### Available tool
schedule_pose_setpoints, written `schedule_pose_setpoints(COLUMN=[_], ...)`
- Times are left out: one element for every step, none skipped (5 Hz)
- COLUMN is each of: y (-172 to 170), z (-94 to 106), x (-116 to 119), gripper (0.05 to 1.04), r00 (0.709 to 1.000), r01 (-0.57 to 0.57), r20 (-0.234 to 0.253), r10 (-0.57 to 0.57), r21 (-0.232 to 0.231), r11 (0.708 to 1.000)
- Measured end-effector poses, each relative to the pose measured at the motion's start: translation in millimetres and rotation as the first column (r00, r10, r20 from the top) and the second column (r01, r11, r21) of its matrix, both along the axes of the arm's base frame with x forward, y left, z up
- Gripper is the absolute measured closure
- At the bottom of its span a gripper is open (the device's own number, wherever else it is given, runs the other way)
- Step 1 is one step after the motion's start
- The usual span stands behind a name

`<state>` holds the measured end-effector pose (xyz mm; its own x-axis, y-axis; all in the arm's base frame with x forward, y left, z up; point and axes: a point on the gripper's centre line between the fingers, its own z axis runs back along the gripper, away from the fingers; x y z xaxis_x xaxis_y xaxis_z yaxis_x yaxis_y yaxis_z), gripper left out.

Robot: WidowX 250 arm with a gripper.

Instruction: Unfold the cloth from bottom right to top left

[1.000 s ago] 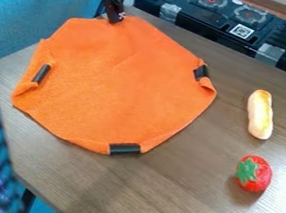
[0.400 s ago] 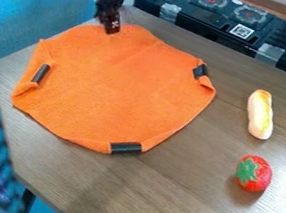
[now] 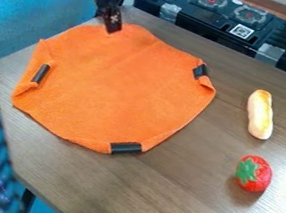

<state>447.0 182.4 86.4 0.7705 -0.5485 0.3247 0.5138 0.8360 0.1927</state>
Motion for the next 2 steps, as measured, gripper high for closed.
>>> schedule_pose_setpoints(y=[-17.1,-32.8], z=[32.4,61.5], x=[-27.7,-71.1], gripper=[0.083,0.083], r00=[0.997,0.997], r01=[0.022,-0.024], r20=[0.08,0.073], r10=[-0.019,0.028], r21=[-0.029,-0.053], r11=[0.999,0.998])
